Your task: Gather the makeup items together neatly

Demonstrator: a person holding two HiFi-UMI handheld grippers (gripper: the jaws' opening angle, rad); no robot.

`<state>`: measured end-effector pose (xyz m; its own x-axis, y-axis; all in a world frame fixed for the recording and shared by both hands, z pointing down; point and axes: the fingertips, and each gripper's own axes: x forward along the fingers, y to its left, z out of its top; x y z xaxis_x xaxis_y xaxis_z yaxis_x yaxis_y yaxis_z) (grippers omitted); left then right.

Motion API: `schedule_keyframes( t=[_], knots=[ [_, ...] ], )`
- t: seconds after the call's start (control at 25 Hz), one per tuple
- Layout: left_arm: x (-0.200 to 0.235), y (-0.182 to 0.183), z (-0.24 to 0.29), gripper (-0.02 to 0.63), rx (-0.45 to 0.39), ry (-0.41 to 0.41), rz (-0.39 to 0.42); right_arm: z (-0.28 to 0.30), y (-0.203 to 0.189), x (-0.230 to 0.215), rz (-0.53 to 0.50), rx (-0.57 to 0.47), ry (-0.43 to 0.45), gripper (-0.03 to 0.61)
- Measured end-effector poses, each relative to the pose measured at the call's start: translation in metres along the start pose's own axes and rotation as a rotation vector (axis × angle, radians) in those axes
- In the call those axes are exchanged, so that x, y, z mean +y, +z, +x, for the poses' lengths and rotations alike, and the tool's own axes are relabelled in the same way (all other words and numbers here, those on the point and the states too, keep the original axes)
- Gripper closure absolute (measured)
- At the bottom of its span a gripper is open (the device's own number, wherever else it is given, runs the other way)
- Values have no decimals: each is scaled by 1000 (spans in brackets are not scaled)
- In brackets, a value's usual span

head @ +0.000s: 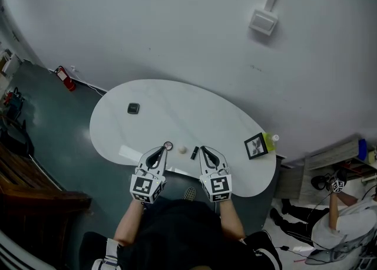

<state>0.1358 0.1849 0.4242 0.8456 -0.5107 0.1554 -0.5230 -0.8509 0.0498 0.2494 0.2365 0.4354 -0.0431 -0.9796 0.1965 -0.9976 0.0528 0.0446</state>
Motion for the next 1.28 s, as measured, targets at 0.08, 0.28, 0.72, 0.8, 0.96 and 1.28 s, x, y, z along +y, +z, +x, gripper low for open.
schedule_keyframes(
  t=[0.08, 0.28, 0.72, 0.8, 0.96, 1.28],
  knots=[
    [4, 1, -3, 597, -1, 18, -1, 2, 0, 6, 1, 0, 19, 545],
    [16, -1, -15, 597, 0, 57, 1, 11, 4, 27, 5, -4, 82, 545],
    [99, -8, -56, 597, 24, 207, -31, 70, 13, 104, -8, 17, 241, 545],
    [124, -8, -59, 597, 24, 215, -35, 89, 15, 116, -10, 23, 245, 545],
    [179, -11, -61, 597, 30, 193, -37, 134, 22, 142, -11, 40, 228, 545],
    [296, -9, -38, 597, 62, 83, -10, 237, 32, 196, 21, 85, 145, 545]
  ],
)
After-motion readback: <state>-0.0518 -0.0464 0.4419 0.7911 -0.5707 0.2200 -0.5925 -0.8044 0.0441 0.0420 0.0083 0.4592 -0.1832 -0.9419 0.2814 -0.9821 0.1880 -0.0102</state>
